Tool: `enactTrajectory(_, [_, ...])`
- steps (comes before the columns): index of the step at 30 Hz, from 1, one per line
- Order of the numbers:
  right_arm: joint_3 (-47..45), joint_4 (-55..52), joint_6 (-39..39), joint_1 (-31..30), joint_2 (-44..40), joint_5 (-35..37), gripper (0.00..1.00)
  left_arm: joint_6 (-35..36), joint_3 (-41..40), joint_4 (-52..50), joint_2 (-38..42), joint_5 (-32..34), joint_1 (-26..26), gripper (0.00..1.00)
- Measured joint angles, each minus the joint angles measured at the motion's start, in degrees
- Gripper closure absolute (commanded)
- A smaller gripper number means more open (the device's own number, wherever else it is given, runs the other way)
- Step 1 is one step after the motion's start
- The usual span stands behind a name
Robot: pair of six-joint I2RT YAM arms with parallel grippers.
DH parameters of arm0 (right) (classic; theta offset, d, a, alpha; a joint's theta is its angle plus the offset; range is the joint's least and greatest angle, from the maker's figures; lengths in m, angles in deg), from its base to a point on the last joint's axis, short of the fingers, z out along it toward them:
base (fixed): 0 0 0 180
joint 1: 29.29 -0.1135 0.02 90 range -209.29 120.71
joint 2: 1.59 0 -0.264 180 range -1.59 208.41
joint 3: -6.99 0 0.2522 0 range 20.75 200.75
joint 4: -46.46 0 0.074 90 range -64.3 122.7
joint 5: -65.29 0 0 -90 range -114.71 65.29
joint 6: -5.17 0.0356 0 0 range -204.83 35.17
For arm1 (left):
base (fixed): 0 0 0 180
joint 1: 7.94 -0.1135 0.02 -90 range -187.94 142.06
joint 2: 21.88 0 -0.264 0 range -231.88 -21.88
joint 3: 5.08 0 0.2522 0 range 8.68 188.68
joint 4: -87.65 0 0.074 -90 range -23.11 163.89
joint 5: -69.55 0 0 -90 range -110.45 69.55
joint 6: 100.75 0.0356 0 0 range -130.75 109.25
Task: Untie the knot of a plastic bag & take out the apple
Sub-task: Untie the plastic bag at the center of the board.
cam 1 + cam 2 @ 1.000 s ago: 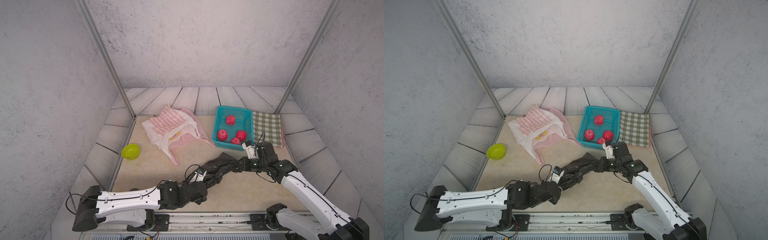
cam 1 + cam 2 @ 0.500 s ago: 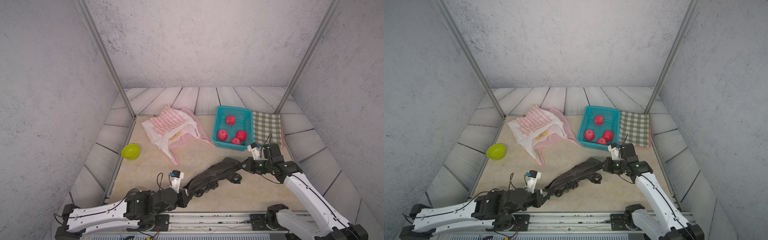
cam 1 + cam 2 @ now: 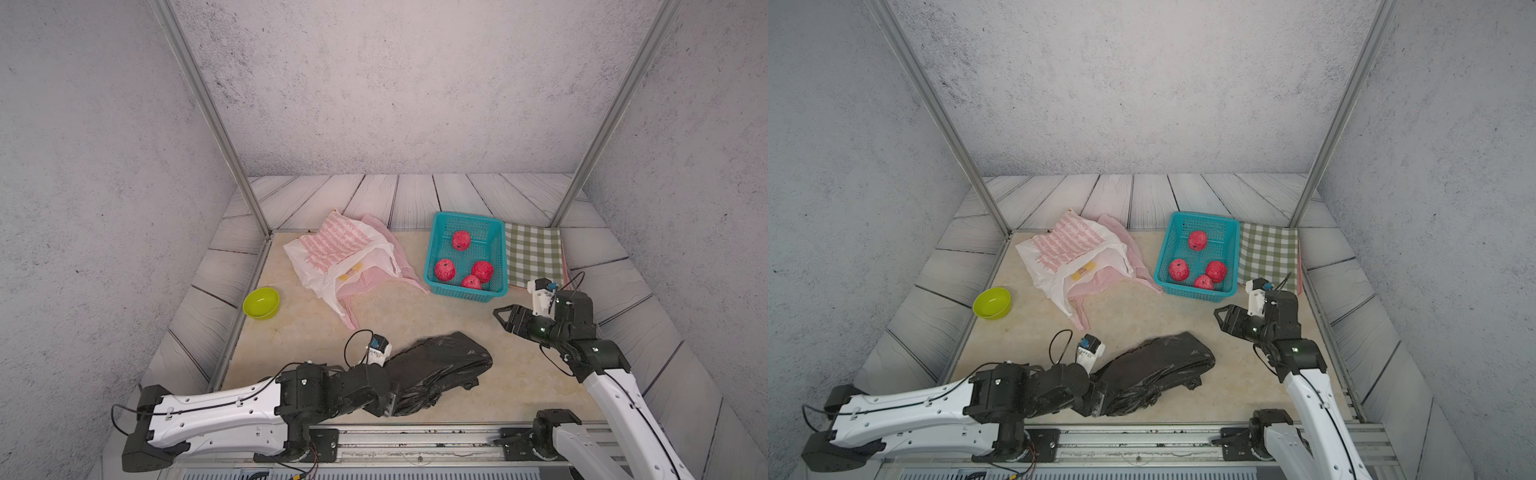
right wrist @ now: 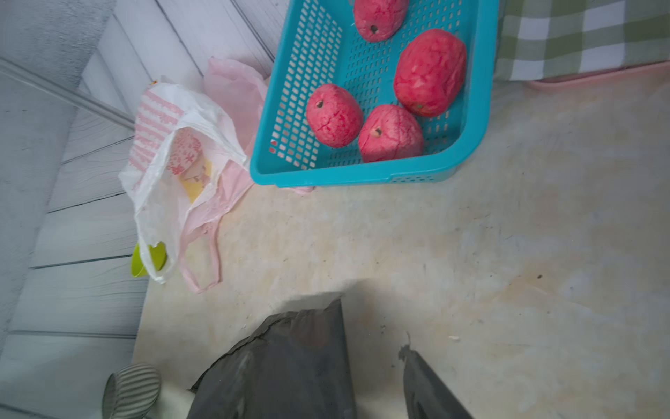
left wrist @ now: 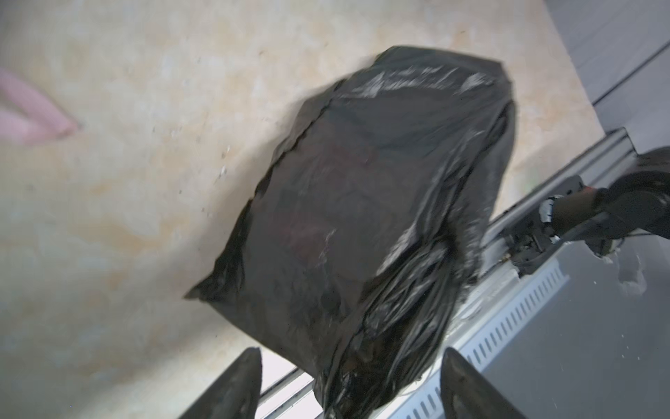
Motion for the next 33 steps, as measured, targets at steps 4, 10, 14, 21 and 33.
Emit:
enactTrajectory(4, [-0.22,-2.82,0.15,-2.49,-5.44,-5.25,0.34,7.34,5.40,1.07,-3.69,-0.63,0.00,0.32])
enactTrajectory(10, [-1.84,-6.80,-0.76,-16.92,-9.01,-6.12,0.34,17.97,5.40,3.15,-10.36,-8.39,0.33,0.33])
enactTrajectory(14, [-7.82,-5.35,4.33,-28.33,-8.92,-1.03,0.34,22.47,5.84,3.93,-15.69,-9.25,3.61,0.30])
enactTrajectory(21, [-20.37,-2.89,16.83,-38.03,-10.80,8.74,0.35,26.25,14.56,3.65,-29.99,-2.82,11.15,0.30])
enactTrajectory(33, [-26.08,6.62,29.16,-41.18,-12.17,10.78,0.32,26.75,16.28,2.19,-33.07,3.39,11.93,0.31])
